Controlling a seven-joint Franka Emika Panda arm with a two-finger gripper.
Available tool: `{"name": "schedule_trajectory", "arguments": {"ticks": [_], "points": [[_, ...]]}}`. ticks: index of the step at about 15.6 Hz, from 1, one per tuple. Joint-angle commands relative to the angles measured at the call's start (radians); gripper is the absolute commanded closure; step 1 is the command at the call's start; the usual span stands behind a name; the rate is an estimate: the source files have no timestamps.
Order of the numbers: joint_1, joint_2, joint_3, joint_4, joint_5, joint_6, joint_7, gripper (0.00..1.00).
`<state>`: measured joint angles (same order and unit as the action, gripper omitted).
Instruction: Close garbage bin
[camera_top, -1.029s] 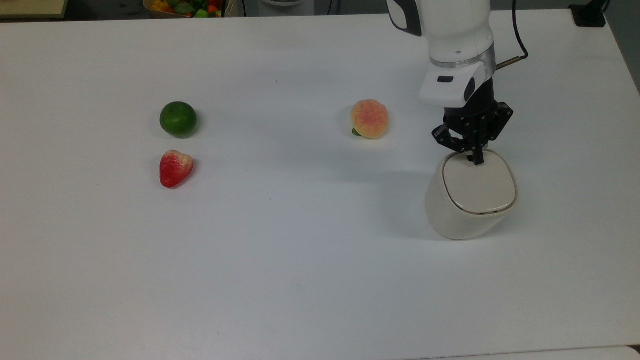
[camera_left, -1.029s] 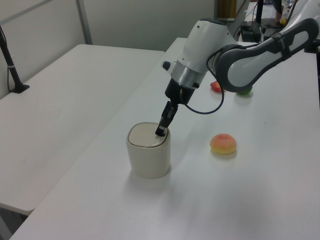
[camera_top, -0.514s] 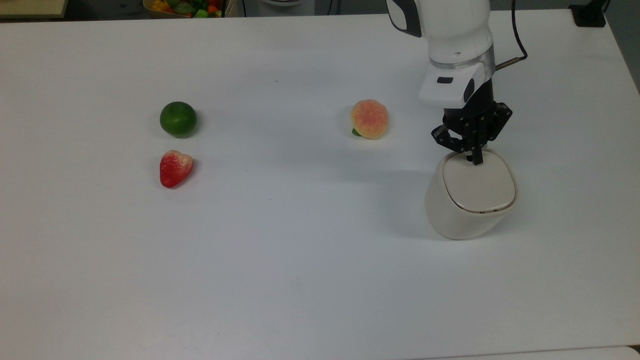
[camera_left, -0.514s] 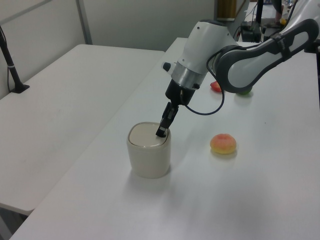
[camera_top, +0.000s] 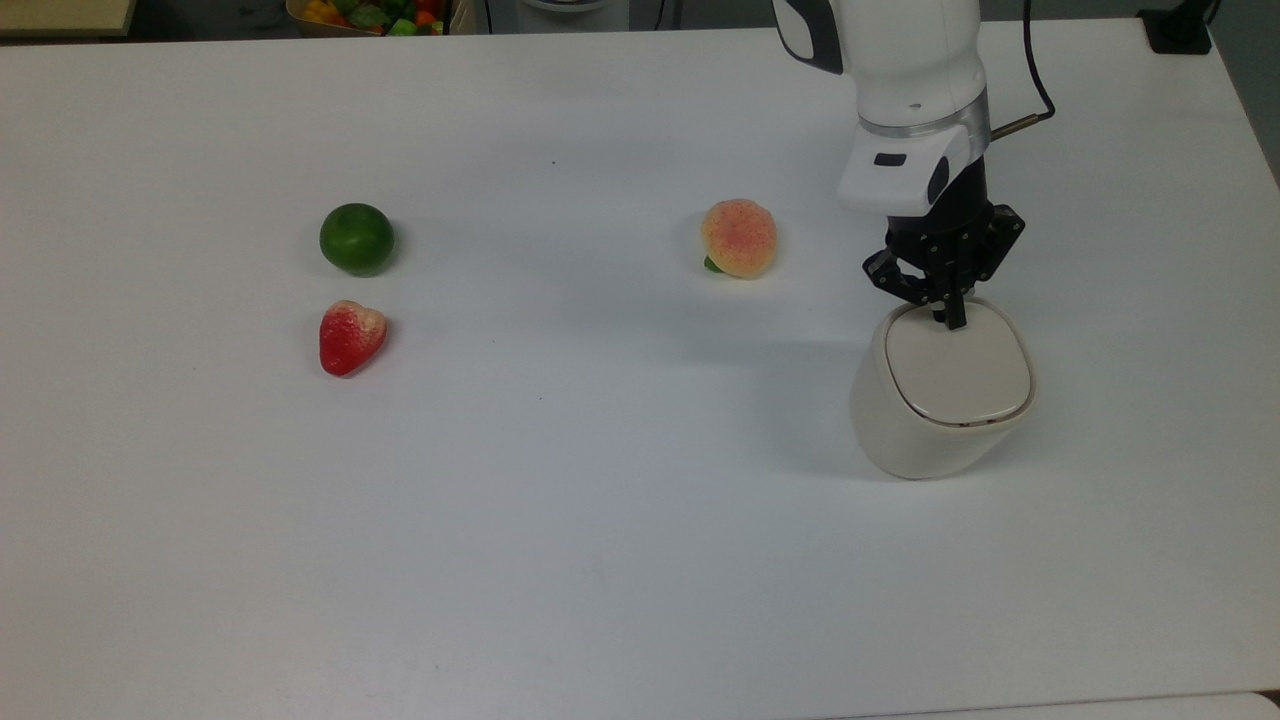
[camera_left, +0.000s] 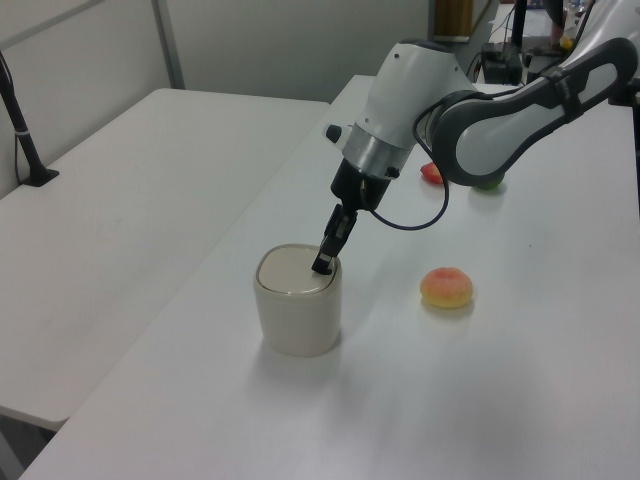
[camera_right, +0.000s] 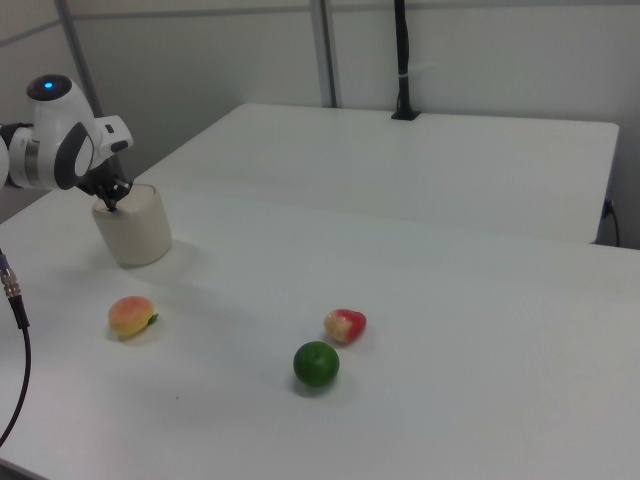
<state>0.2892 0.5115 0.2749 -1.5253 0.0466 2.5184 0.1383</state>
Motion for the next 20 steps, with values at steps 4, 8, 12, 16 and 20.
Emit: {"name": "schedule_trajectory", "arguments": {"ticks": [4,8,12,16,20], "points": [[-0.051,-0.116,0.013,-0.026,0.038,-0.171,0.017,1.0],[-0.088,-0.223,0.009,-0.023,0.065,-0.37,0.014,1.0],[-0.117,-0.349,-0.034,-0.023,0.128,-0.628,0.012,0.96],[-0.119,-0.467,-0.117,-0.022,0.121,-0.861,0.006,0.96],[-0.117,-0.519,-0.206,-0.027,0.11,-0.964,0.001,0.96]]}}
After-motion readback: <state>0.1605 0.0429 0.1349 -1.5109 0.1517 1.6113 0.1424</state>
